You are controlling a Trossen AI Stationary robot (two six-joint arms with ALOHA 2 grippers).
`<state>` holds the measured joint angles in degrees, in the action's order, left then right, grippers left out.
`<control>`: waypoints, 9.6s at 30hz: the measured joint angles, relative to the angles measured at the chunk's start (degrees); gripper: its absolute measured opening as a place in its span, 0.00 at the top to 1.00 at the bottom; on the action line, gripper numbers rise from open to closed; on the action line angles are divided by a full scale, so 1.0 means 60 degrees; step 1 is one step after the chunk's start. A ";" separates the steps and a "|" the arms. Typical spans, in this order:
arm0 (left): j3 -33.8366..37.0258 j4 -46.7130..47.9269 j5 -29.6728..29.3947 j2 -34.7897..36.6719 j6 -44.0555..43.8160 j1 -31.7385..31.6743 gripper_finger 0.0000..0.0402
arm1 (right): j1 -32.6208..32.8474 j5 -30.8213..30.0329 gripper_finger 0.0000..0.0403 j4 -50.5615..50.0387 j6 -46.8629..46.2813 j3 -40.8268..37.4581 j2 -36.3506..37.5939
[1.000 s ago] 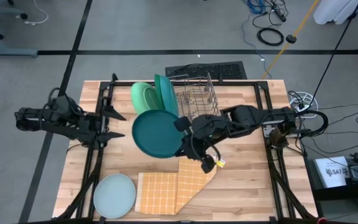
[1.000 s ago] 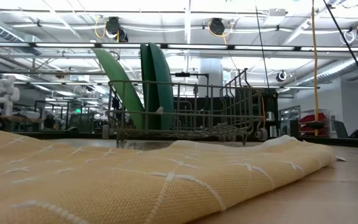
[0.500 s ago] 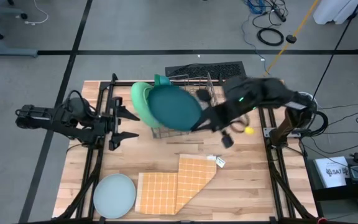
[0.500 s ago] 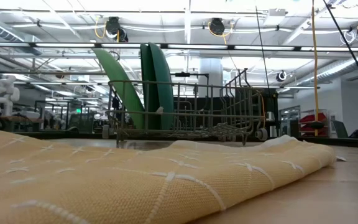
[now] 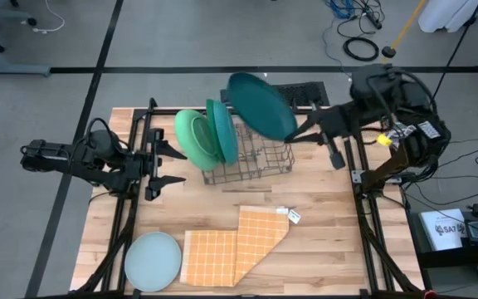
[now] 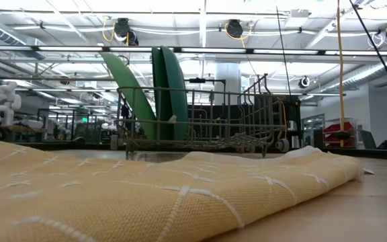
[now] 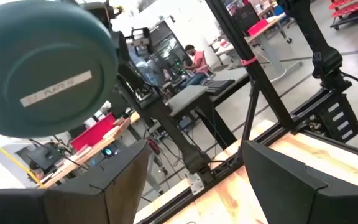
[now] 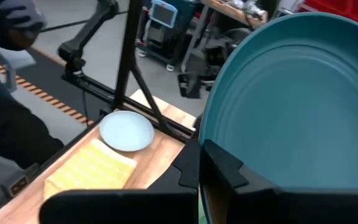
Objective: Sort dishes
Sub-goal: Put the dark green plate on the dish rack, then put the white plate on the dish rack
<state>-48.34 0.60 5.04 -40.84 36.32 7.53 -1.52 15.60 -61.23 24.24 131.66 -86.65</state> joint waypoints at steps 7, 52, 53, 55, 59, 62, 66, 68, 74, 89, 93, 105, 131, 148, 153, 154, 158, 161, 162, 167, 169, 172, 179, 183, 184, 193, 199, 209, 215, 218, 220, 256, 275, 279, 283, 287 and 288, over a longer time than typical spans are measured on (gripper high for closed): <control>0.0000 -0.0410 -0.0151 -0.0182 -0.0049 0.0000 0.32 | -0.0775 0.1154 1.00 0.2027 -0.0055 -0.3018 0.1568; -0.5770 0.2036 0.4021 -0.5896 -0.5247 -0.3357 0.32 | -0.2190 0.7216 1.00 1.8854 -0.5286 -1.7402 0.5980; -0.5770 0.2028 0.4166 -0.5978 -0.5324 -0.3408 0.32 | -0.2190 0.7340 1.00 1.8983 -0.5372 -1.7402 0.5977; -0.5770 0.2026 0.4415 -0.6129 -0.5506 -0.3502 0.32 | -0.2190 0.7559 1.00 1.9091 -0.5459 -1.7402 0.5983; -0.5770 0.1668 0.4586 -0.6500 -0.5616 -0.3518 0.32 | -0.2190 0.7771 1.00 1.9242 -0.5600 -1.7402 0.5981; -0.5770 0.1088 0.4843 -0.6876 -0.5939 -0.3477 0.32 | -0.2190 0.7952 1.00 1.9242 -0.5689 -1.7402 0.5977; -0.5770 0.0625 0.4913 -0.7419 -0.6002 -0.3334 0.32 | -0.2190 0.8135 1.00 1.9242 -0.5732 -1.7402 0.5977; -0.5770 0.0356 0.5054 -0.7665 -0.6007 -0.3285 0.32 | -0.2189 0.8230 1.00 1.9244 -0.5841 -1.7398 0.5977; -0.5770 -0.0610 0.5800 -0.8231 -0.5992 -0.3097 0.35 | -0.2186 0.8242 1.00 1.9325 -0.5937 -1.7398 0.5977; -0.5770 -0.0717 0.7014 -0.8405 -0.4081 -0.2517 0.94 | -0.2200 0.8164 0.98 1.9427 -0.5951 -1.7384 0.5995; -0.5767 -0.0732 0.6768 -0.8415 -0.3991 -0.2451 0.95 | -0.2205 0.7642 0.92 1.9379 -0.5924 -1.7384 0.6043; -0.5767 -0.0198 0.6107 -0.7848 -0.3951 -0.2419 0.95 | -0.2407 0.6514 0.57 1.8933 -0.6005 -1.7293 0.6997; -0.5303 -0.0577 -0.4799 -0.8256 -1.1574 -0.1237 0.95 | -0.2873 0.2405 0.52 1.4255 -0.3390 -1.7286 0.9233; -0.4983 -0.0008 -0.9598 -0.9355 -1.3892 -0.0590 0.95 | -0.1688 0.2407 0.52 1.2975 -0.2919 -1.7289 0.9263; -0.4998 0.0801 -0.9899 -0.9598 -1.4743 -0.0506 0.95 | -0.1369 0.2407 0.52 1.2921 -0.2583 -1.7293 0.9262; -0.4997 0.0677 -0.9897 -0.9712 -1.4721 -0.0506 0.95 | -0.1319 0.2402 0.52 1.2913 -0.2521 -1.7293 0.9255; -0.4998 0.0194 -0.9857 -1.0129 -1.4214 -0.0558 0.95 | -0.1160 0.2374 0.52 1.2846 -0.2486 -1.7293 0.9214; -0.4998 0.0491 -1.0060 -1.0469 -1.4251 -0.0668 0.95 | -0.1036 0.2370 0.52 1.2763 -0.2585 -1.7293 0.9194; -0.4998 0.0469 -1.0072 -1.0592 -1.4244 -0.0694 0.95 | -0.0985 0.2363 0.52 1.2707 -0.2608 -1.7293 0.9193; -0.4998 0.0270 -1.0150 -1.0903 -1.4236 -0.0849 0.95 | -0.0784 0.2348 0.52 1.2593 -0.2689 -1.7293 0.9160; -0.4998 0.0225 -1.0263 -1.1002 -1.4251 -0.0867 0.95 | -0.0708 0.2174 0.52 1.2597 -0.2693 -1.7293 0.9145; -0.4998 0.0212 -1.0462 -1.1007 -1.4258 -0.0869 0.91 | -0.0602 0.1726 0.52 1.2593 -0.2662 -1.7293 0.9100; -0.4998 0.0143 -1.1101 -1.1002 -1.4247 -0.0879 0.75 | -0.0537 0.1609 0.52 1.2591 -0.2726 -1.7293 0.8722; -0.4998 0.0148 -1.1104 -1.1002 -1.4242 -0.0878 0.71 | -0.0539 0.1609 0.52 1.2655 -0.2843 -1.7296 0.8407; -0.4998 0.0145 -1.1107 -1.1002 -1.4237 -0.0878 0.70 | -0.0539 0.1606 0.52 1.2714 -0.2855 -1.7296 0.8331; -0.4998 -0.0566 -1.1146 -1.0674 -1.2436 -0.0784 0.69 | -0.0539 0.1076 0.52 1.2832 -0.2925 -1.7296 0.7446; -0.5002 -0.0731 -1.1174 -1.0156 -1.1136 -0.0769 0.69 | -0.0539 -0.0667 0.52 1.2947 -0.2924 -1.7300 0.6805; -0.5002 -0.0760 -1.1055 -0.9667 -1.0069 -0.0608 0.69 | -0.0539 -0.1870 0.52 1.3459 -0.2924 -1.7300 0.5690; -0.5002 -0.0587 -1.1010 -0.9089 -0.8530 -0.0026 0.69 | -0.0449 -0.1664 0.52 1.3670 -0.3001 -1.7300 0.5360; -0.5002 0.0277 -1.0736 -0.8478 -0.7584 0.0539 0.69 | -0.0183 -0.1346 0.52 1.3725 -0.2988 -1.7300 0.5268; -0.5002 0.1518 -1.0066 -0.8027 -0.7495 0.0989 0.69 | -0.0009 -0.1348 0.52 1.3728 -0.2925 -1.7300 0.5259; -0.4166 1.1847 0.0822 -1.0384 -1.0221 0.4582 0.50 | 0.0084 -0.1655 0.52 1.4346 -0.3207 -1.7300 0.5263; -0.2936 0.9967 0.1489 -1.0754 -0.8768 0.4240 0.54 | 0.0082 -0.1637 0.52 1.4097 -0.3208 -1.7300 0.5263; -0.2937 0.9955 0.1645 -1.0754 -0.8647 0.4235 0.63 | 0.0080 -0.1637 0.52 1.4094 -0.3208 -1.7300 0.5263; -0.2940 0.9837 0.1626 -1.0754 -0.8457 0.4240 0.73 | 0.0080 -0.1637 0.52 1.4091 -0.3212 -1.7300 0.5263; -0.2940 0.9651 0.1477 -1.0787 -0.8452 0.4240 0.80 | 0.0080 -0.1637 0.52 1.4091 -0.3244 -1.7300 0.5263; -0.2940 0.9672 0.1467 -1.0794 -0.8397 0.4240 0.81 | 0.0080 -0.1641 0.52 1.4091 -0.3256 -1.7300 0.5263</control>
<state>-65.98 58.63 13.85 -105.60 -14.06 32.97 -1.04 5.76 23.31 4.71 27.86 -55.07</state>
